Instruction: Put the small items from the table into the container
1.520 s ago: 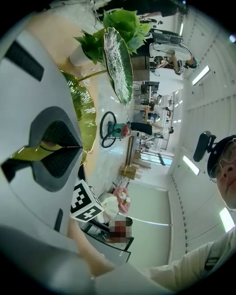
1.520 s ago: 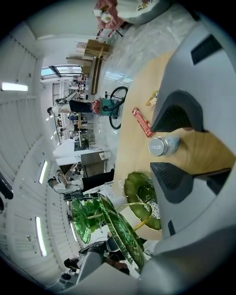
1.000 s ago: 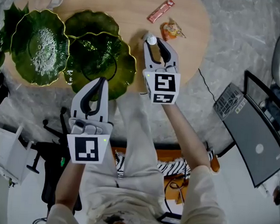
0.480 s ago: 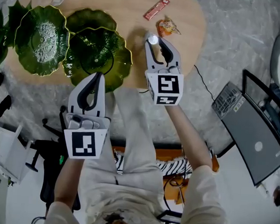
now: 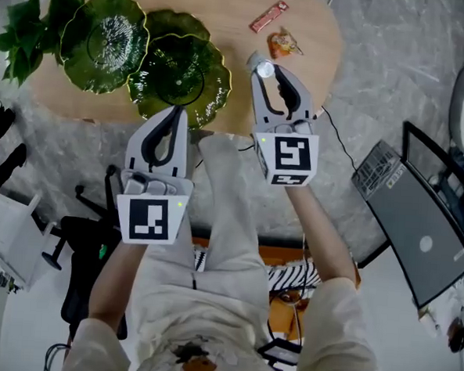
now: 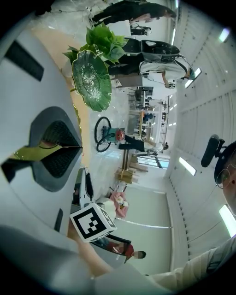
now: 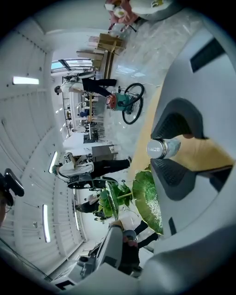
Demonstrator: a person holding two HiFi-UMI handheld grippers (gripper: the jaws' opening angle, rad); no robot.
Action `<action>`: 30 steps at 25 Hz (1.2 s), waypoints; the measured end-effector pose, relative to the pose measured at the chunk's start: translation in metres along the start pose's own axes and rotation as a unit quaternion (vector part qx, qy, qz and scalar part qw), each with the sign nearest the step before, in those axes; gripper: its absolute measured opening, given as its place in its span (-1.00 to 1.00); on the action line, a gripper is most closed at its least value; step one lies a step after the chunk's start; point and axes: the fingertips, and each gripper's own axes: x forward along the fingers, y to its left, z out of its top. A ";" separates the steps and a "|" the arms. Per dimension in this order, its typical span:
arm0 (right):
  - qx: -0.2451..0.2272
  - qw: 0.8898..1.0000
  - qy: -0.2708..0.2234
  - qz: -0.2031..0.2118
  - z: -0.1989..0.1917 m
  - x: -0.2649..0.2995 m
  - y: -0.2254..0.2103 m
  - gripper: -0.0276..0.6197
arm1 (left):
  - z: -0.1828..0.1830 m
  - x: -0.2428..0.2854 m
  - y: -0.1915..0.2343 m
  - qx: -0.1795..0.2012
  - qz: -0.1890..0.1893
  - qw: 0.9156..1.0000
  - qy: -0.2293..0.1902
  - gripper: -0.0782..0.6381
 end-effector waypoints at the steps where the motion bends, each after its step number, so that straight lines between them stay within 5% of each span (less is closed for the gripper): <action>1: -0.003 1.000 -0.008 -0.001 0.008 -0.005 0.003 -0.49 | 0.003 -0.004 0.000 0.001 0.002 1.000 0.000 -0.76; 15: -0.017 0.999 -0.024 0.019 0.058 -0.042 0.071 -0.49 | 0.037 -0.057 0.022 0.005 0.016 0.999 -0.027 -0.76; 30: -0.037 0.998 0.014 0.058 0.036 -0.011 0.138 -0.49 | 0.017 -0.078 0.059 -0.010 0.022 0.999 -0.026 -0.76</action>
